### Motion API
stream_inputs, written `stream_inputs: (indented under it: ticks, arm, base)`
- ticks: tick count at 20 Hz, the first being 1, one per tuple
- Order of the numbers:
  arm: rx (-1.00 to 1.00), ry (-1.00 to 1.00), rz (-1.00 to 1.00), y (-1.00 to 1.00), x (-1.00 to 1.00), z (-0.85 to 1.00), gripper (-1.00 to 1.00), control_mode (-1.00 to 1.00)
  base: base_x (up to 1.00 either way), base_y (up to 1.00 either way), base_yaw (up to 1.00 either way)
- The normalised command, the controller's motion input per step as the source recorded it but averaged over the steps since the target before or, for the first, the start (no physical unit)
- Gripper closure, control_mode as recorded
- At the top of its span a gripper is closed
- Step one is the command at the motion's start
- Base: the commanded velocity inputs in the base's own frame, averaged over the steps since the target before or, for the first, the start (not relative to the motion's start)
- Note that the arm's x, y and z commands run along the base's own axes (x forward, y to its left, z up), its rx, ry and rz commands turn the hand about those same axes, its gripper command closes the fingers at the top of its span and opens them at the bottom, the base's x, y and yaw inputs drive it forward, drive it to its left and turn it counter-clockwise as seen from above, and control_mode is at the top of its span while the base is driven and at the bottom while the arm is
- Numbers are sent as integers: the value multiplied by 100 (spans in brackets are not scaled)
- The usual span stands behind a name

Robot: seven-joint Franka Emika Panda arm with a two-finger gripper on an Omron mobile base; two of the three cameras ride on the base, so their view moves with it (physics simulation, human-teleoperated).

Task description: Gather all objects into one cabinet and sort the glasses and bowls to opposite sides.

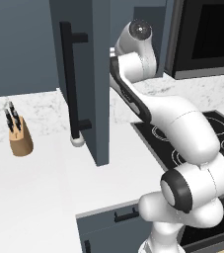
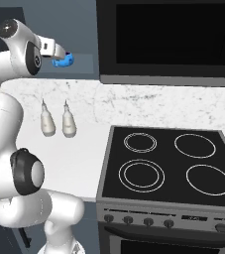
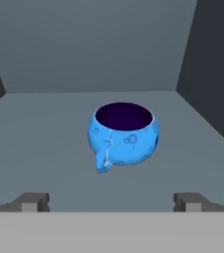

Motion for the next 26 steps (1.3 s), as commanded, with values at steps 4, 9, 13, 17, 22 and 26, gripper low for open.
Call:
stream_inputs:
  ticks: [4, 9, 13, 17, 22, 26]
  arm:
    - [0, 0, -1, 4, 11, 0, -100, -100]
    - [0, 0, -1, 1, 16, 0, -100, -100]
    - [0, 0, -1, 0, 15, -8, -100, -100]
    - [0, 0, -3, 0, 3, -21, -100, -100]
    - [0, 0, -5, 5, 0, -22, -100, -100]
    - [0, 0, -4, 7, 9, -2, -100, -100]
  base:
    - [0, 0, 0]
    - [0, 0, 0]
    - [0, 0, 0]
    - [0, 0, 0]
    - [0, 0, 0]
    - [0, 0, 0]
